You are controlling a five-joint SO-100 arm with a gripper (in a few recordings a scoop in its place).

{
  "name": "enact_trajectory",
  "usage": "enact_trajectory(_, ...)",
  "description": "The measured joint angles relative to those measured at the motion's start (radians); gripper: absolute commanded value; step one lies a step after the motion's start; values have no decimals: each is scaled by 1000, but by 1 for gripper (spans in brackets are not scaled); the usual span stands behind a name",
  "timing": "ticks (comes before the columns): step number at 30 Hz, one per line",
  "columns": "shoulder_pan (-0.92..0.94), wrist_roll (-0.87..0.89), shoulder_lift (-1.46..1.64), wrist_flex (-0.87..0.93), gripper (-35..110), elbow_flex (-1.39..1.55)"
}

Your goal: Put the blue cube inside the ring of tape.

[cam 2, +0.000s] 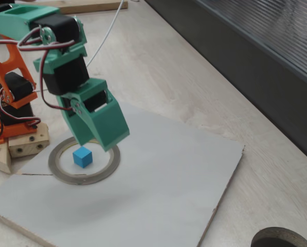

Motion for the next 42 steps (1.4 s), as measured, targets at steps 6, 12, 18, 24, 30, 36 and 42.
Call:
enact_trajectory(6, 2, 0, 0, 262, 54, -118)
enact_trajectory(12, 0, 0, 0, 356, 54, -219)
enact_trajectory(18, -5, 0, 0, 371, 53, -219)
enact_trajectory(24, 0, 0, 0, 374, 53, -219)
enact_trajectory(30, 0, 0, 0, 380, 43, -219)
enact_trajectory(36, 0, 0, 0, 379, 4, -219)
enact_trajectory(42, 0, 0, 0, 379, 1, -219)
